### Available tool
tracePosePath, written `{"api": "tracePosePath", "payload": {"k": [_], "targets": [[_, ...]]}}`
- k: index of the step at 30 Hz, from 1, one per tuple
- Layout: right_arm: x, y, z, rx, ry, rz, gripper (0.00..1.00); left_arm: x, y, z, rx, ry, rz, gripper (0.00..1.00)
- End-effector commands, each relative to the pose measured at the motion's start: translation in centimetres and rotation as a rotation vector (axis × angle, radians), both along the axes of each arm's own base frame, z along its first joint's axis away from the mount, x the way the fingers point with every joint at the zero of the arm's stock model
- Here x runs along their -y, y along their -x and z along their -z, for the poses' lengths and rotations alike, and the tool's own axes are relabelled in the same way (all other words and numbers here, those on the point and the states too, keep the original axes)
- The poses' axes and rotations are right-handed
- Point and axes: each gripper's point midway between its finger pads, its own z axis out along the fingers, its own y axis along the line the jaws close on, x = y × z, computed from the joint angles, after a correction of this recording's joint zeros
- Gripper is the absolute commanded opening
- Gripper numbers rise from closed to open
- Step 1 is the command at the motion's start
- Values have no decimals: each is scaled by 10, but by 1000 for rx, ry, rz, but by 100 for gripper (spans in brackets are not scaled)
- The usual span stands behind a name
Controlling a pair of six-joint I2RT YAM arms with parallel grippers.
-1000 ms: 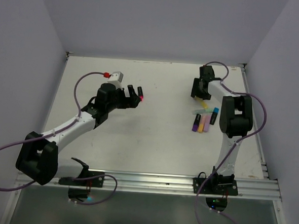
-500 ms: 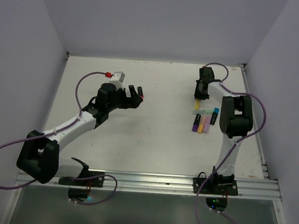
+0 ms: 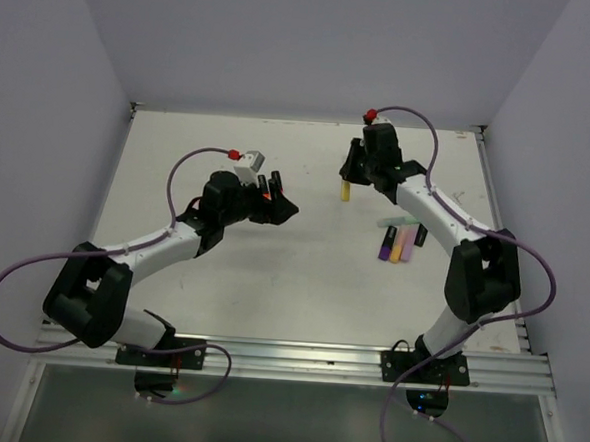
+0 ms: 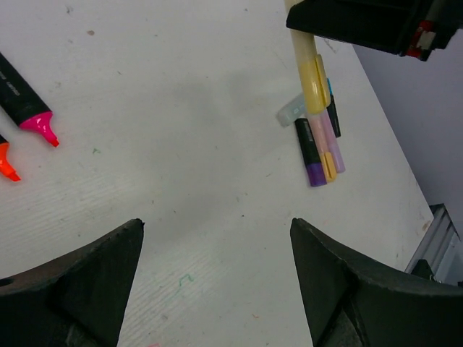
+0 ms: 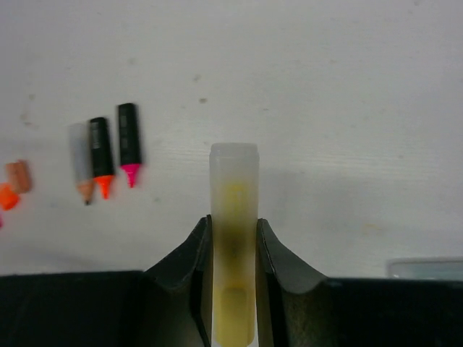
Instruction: Open the pen caps
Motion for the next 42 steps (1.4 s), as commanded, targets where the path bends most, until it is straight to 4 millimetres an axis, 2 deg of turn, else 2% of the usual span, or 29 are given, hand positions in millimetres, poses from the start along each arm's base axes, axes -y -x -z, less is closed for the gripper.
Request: {"api": "tracePosePath", "payload": {"k": [1, 5, 8, 14, 20, 25, 29, 32, 33, 35, 36, 37, 39, 41, 42], "targets": [[-39, 17, -23, 37, -165, -43, 0, 22, -1, -25, 70, 84, 65, 85], [-81, 40, -28, 50, -236, -101, 0, 36, 1, -27, 72, 82, 92, 85], [-104, 53, -29, 44, -275, -129, 0, 40, 2, -26, 71, 78, 89, 85], [-133, 65, -34, 57, -303, -152, 0, 49, 3, -23, 58, 74, 88, 85], [-143, 68, -39, 62, -316, -144, 0, 57, 7, -17, 43, 57, 96, 84], [-139, 69, -40, 75, -317, -123, 0, 56, 8, -12, 31, 44, 88, 79], [-142, 72, -43, 76, -336, -125, 0, 57, 7, -12, 32, 45, 87, 69], [-145, 74, -43, 72, -345, -127, 0, 58, 6, -14, 35, 48, 81, 55], [-144, 74, -44, 72, -346, -124, 0, 58, 6, -14, 34, 49, 83, 45], [-144, 75, -45, 72, -352, -113, 0, 59, 6, -15, 36, 49, 84, 32], [-145, 75, -45, 72, -353, -112, 0, 59, 6, -14, 34, 49, 84, 14], [-144, 75, -44, 70, -354, -109, 0, 59, 6, -14, 33, 48, 84, 2], [-149, 74, -44, 64, -367, -124, 0, 58, 8, -12, 29, 46, 86, 0], [-152, 75, -33, 35, -354, -128, 12, 59, 10, -16, 44, 53, 98, 0], [-156, 74, -36, 30, -366, -147, 18, 58, 10, -17, 50, 53, 98, 0]]}}
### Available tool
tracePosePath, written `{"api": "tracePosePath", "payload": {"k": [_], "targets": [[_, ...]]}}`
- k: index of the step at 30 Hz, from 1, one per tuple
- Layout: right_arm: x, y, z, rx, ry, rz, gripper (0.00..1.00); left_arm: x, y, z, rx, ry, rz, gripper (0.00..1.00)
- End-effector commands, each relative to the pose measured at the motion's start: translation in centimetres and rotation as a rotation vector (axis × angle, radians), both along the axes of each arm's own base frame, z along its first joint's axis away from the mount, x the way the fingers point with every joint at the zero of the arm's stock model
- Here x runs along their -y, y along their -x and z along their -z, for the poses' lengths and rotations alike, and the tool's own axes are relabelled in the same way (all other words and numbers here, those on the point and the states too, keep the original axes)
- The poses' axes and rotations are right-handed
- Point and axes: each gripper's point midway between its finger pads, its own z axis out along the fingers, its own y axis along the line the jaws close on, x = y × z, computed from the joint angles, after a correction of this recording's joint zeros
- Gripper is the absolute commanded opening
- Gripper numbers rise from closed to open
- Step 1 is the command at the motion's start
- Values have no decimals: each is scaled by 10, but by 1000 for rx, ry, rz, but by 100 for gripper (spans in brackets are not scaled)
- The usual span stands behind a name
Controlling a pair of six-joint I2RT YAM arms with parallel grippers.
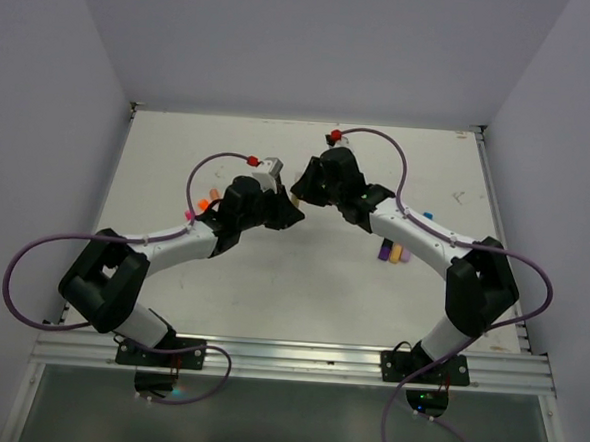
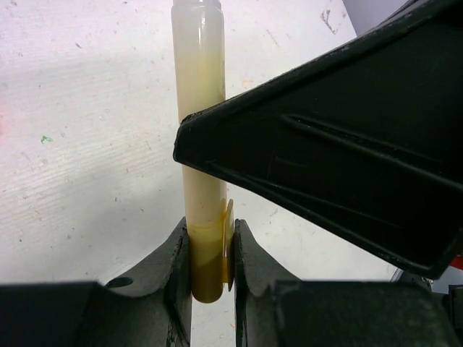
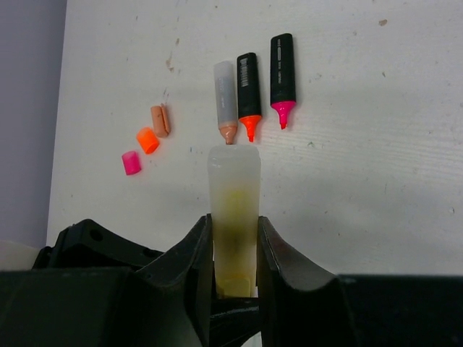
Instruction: Open the pen caps
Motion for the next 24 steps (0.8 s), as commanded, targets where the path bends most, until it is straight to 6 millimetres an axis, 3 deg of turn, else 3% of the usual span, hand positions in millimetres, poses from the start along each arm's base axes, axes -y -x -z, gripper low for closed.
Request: {"api": "tracePosePath", "payload": {"k": [1, 4, 10, 12, 13, 19, 24], "targets": [[-18, -2, -7, 2, -48, -35, 26, 14, 0, -35, 109, 53, 60, 0], [-25, -2, -1, -16, -56, -57, 37, 14, 1, -40, 124, 56, 63, 0], [-31, -5, 3, -25, -68, -56, 38, 15, 0, -44, 131, 68, 66, 0], [-33, -5, 6, -30, -67, -60, 34, 17, 2, -45, 131, 73, 74, 0], [-34, -6, 7, -27, -73, -58, 2, 17, 2, -45, 132, 72, 76, 0], [-18, -30, 10, 23, -29, 61, 0, 11, 6, -35, 123, 51, 68, 0], [11, -85, -22, 118, -66, 181, 0, 2, 16, -24, 114, 23, 65, 0]]}}
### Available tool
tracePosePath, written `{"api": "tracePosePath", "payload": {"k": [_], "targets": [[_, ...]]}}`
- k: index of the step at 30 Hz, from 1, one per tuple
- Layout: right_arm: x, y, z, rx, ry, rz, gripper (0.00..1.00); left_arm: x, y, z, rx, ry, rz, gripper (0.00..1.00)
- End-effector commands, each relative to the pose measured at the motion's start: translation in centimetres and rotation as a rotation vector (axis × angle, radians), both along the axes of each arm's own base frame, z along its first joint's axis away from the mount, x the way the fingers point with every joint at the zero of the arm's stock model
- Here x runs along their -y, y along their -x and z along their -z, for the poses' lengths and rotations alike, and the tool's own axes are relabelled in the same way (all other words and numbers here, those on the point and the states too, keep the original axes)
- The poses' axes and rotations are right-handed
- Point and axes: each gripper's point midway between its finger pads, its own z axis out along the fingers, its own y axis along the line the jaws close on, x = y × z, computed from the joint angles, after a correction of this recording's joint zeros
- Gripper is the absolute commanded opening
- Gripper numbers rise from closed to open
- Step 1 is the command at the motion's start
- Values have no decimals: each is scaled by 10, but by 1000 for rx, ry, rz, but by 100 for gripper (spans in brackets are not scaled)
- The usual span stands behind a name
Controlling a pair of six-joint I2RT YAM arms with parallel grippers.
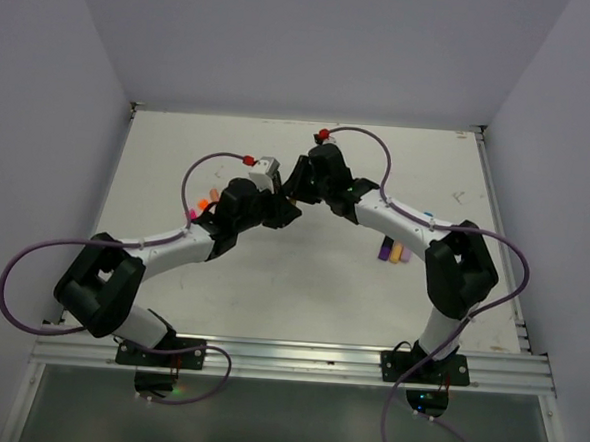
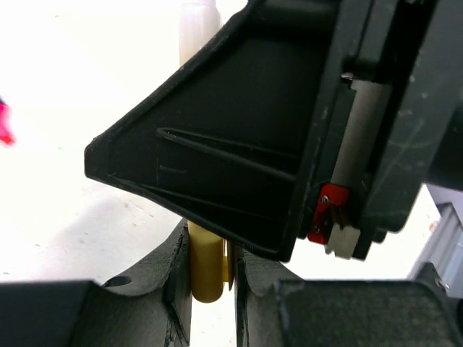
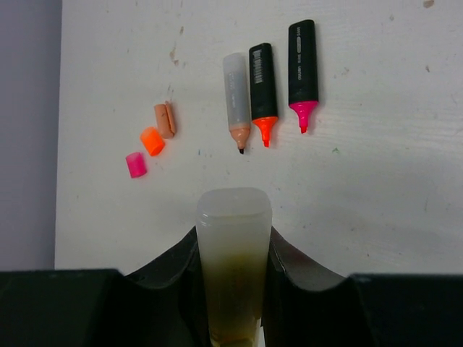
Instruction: Open the pen caps
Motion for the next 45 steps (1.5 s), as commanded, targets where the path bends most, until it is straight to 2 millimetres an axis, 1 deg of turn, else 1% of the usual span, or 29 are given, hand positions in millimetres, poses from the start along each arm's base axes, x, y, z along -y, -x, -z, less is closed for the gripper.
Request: {"api": "tracePosePath", "payload": {"k": [1, 2, 3, 4, 6, 7, 8, 12, 13, 14, 15, 16, 17, 18, 19, 20, 21, 22, 23, 25, 28, 29, 32, 35, 36, 38, 39, 40, 45], "targets": [[43, -84, -55, 187, -63, 229, 0, 3, 15, -21, 79, 29, 70, 0], [46, -97, -61, 196, -80, 246, 0, 1, 17, -19, 80, 25, 69, 0], [51, -106, -66, 202, -96, 261, 0, 0, 18, -24, 94, 29, 66, 0], [63, -117, -68, 203, -102, 292, 0, -3, 16, -24, 100, 20, 56, 0], [72, -137, -79, 226, -117, 322, 0, -6, 17, -25, 101, 14, 53, 0], [75, -141, -80, 224, -109, 329, 0, -8, 16, -23, 93, 9, 44, 0], [75, -148, -92, 248, -116, 335, 0, -9, 16, -24, 96, 11, 45, 0], [85, -166, -93, 260, -95, 360, 0, -20, 13, -21, 80, 28, 25, 0], [79, -167, -101, 266, -109, 323, 0, -27, 11, -17, 65, 22, -9, 0], [77, -170, -100, 266, -95, 311, 0, -37, 6, -15, 49, 17, -51, 0], [73, -168, -85, 227, -65, 283, 0, -46, 1, -12, 37, 2, -94, 0], [68, -168, -81, 223, -51, 248, 0, -64, -13, -11, 35, -38, -200, 0], [62, -164, -74, 198, -47, 202, 0, -87, -16, 4, -30, -104, -282, 0], [58, -161, -51, 148, 3, 165, 0, -109, -29, 4, -28, -149, -392, 0], [58, -158, -41, 123, 25, 145, 0, -124, -33, 7, -46, -178, -451, 0], [57, -155, -29, 101, 44, 129, 0, -151, -36, 18, -100, -223, -535, 0], [53, -151, -21, 104, 75, 99, 0, -167, -35, 25, -142, -244, -594, 0], [52, -145, -5, 84, 102, 81, 0, -185, -39, 27, -154, -267, -661, 0], [48, -141, 1, 81, 123, 64, 0, -207, -40, 32, -181, -275, -730, 0], [42, -135, 21, 63, 171, 18, 0, -233, -40, 36, -193, -308, -826, 0], [34, -127, 37, 48, 221, -29, 0, -271, -30, 42, -228, -375, -1011, 0], [33, -126, 44, 42, 235, -36, 0, -280, -20, 49, -262, -409, -1056, 0], [29, -122, 57, 29, 245, -61, 0, -302, -4, 59, -304, -464, -1195, 0], [27, -124, 63, 28, 246, -63, 0, -312, 3, 70, -353, -476, -1268, 0], [26, -124, 70, 19, 251, -67, 0, -312, 3, 73, -362, -477, -1270, 0], [26, -127, 71, 17, 258, -68, 0, -317, 3, 81, -388, -481, -1292, 0], [25, -127, 77, 10, 265, -74, 0, -319, 3, 83, -392, -483, -1300, 0], [21, -126, 75, 11, 249, -90, 0, -321, 3, 87, -397, -496, -1306, 0], [20, -129, 77, 8, 262, -106, 0, -331, -7, 93, -399, -502, -1326, 0]]}}
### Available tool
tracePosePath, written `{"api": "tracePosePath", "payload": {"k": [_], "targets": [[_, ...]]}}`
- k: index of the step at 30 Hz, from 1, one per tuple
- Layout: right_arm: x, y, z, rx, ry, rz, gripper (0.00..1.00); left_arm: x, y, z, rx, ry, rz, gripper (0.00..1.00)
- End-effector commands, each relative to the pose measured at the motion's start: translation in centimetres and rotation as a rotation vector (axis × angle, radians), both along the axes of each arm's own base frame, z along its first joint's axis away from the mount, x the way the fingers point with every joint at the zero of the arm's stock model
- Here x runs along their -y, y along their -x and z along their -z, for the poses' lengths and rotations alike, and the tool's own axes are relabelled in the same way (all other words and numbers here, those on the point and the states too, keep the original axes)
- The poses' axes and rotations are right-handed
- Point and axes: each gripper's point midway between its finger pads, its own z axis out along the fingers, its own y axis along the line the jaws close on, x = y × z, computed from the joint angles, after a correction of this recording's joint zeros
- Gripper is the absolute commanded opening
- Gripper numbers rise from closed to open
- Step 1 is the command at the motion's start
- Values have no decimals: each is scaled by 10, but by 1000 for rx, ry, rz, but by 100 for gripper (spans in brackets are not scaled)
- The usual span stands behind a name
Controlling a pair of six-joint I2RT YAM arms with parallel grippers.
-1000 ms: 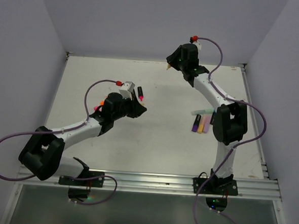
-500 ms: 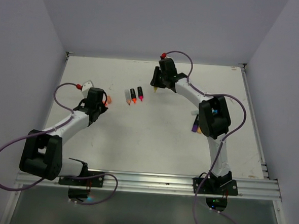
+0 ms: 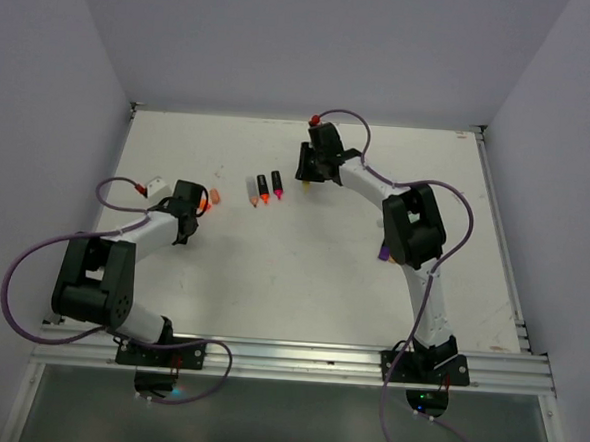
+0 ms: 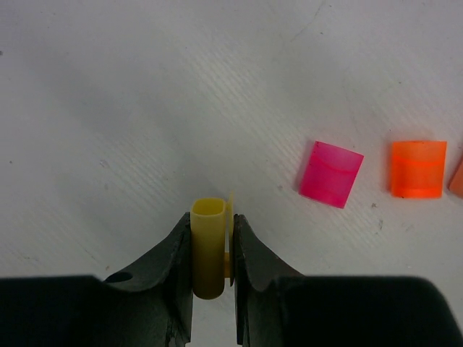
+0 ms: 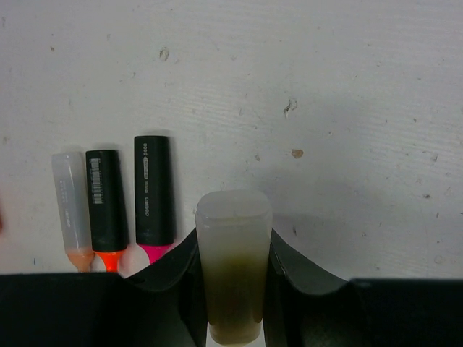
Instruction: Open the pen caps
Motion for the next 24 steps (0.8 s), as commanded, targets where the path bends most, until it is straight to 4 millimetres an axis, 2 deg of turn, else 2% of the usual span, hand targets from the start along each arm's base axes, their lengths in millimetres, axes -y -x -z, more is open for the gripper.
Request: {"api": "tracePosePath", "payload": {"k": [1, 4, 6, 11, 12, 13, 15, 16, 21, 22, 24], "targets": [[-9, -13, -18, 44, -16, -43, 0, -14, -23, -17, 84, -34, -68, 0], [-12, -15, -17, 38, -15, -54, 0, -15, -34, -20, 111, -32, -53, 1], [-12, -15, -9, 20, -10, -61, 0, -19, -37, -15, 101, -19, -62, 2], [-16, -16, -3, 9, -20, -69, 0, -14, -50, -3, 107, 56, -14, 12], [-17, -16, -3, 8, -22, -71, 0, -13, -51, -1, 111, 63, -11, 15], [-18, -17, -2, 6, -25, -70, 0, -12, -50, 2, 107, 73, -6, 26], [-19, -17, 3, -4, -25, -71, 0, -13, -52, 3, 113, 76, -9, 37], [-20, -19, 1, -1, -31, -71, 0, -13, -54, 3, 114, 75, -9, 45], [-24, -21, 6, -14, -41, -71, 0, -16, -57, -2, 117, 67, -9, 52], [-26, -22, 8, -17, -46, -72, 0, -17, -59, -4, 121, 62, -14, 58], [-27, -22, 9, -23, -50, -74, 0, -18, -60, -8, 130, 60, -10, 60]]}}
